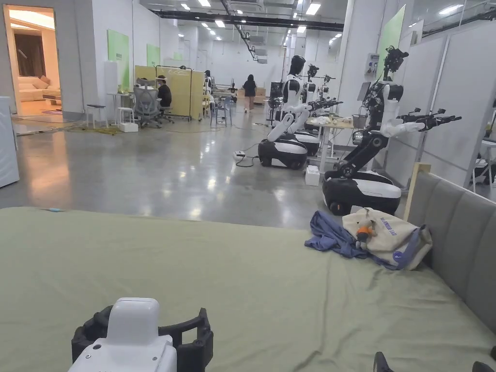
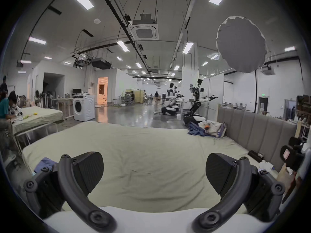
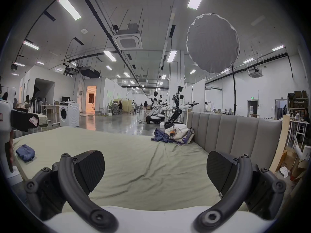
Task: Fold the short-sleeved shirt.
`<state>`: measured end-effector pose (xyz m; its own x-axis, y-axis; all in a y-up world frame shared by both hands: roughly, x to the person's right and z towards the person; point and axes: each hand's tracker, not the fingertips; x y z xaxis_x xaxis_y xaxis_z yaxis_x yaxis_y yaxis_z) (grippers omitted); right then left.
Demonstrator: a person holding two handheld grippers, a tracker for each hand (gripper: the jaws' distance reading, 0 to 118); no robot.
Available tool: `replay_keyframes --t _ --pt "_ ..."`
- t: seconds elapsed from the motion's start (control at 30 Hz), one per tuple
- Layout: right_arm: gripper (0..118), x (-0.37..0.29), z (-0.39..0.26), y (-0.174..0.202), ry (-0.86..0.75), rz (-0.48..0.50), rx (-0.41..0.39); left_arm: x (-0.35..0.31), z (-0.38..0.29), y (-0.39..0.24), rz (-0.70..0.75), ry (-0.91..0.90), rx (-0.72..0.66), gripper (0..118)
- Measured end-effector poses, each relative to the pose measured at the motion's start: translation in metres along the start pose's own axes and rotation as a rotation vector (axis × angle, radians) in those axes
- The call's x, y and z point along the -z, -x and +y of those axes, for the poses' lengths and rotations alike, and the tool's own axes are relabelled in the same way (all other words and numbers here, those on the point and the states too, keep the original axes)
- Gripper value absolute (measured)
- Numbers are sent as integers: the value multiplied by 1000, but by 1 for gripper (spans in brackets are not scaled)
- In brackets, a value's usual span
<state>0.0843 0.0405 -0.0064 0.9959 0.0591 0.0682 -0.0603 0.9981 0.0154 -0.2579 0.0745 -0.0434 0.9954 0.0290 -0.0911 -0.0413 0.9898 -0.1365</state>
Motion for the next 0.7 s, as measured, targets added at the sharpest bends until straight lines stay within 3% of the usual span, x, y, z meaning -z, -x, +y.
replay_keyframes --t 0.3,0.43,0.53,0.6,0.7 --pt "118 2 6 -1 -12 -4 4 -2 -1 -7 -108 25 42 118" --pt "118 2 3 3 -5 3 12 -1 0 -13 -19 -24 48 118" --pt "118 1 2 5 6 14 2 2 3 -6 -104 11 12 118" --pt "118 1 0 6 10 19 -6 3 4 -2 -56 50 -52 118" --pt "118 2 0 5 12 10 -2 2 -1 -7 77 32 21 118"
